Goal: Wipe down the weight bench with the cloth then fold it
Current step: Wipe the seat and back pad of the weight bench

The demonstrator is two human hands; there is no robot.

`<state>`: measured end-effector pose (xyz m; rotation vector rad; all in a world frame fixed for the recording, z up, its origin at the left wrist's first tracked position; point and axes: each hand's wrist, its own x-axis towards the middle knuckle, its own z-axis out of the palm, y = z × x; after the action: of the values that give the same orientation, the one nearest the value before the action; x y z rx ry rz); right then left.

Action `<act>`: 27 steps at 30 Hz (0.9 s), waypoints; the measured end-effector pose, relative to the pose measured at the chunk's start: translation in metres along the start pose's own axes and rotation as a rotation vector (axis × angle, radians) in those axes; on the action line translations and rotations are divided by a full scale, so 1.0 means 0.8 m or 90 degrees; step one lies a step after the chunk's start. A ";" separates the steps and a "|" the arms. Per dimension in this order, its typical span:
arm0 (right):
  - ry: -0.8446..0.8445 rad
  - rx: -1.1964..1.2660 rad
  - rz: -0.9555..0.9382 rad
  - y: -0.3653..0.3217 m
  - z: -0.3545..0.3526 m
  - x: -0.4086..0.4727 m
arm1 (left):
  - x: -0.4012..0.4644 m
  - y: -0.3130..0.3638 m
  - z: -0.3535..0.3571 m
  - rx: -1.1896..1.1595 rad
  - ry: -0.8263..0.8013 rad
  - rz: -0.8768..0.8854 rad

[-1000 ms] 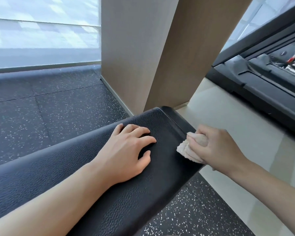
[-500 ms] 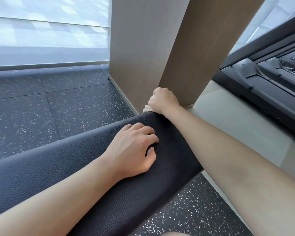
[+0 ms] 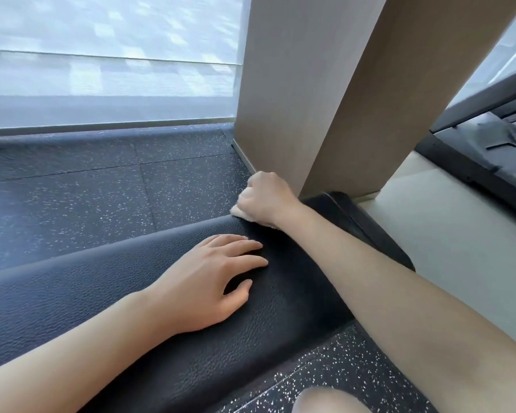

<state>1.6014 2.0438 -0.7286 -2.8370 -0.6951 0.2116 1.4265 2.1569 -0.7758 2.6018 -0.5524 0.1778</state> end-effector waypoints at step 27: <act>0.228 0.049 0.149 0.228 -0.026 -0.103 | 0.111 0.025 0.043 0.080 -0.010 0.026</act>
<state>1.6134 1.8438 -0.7448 -2.7687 -0.2747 -0.2258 1.4999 2.0930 -0.7782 2.7162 -0.6196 0.2114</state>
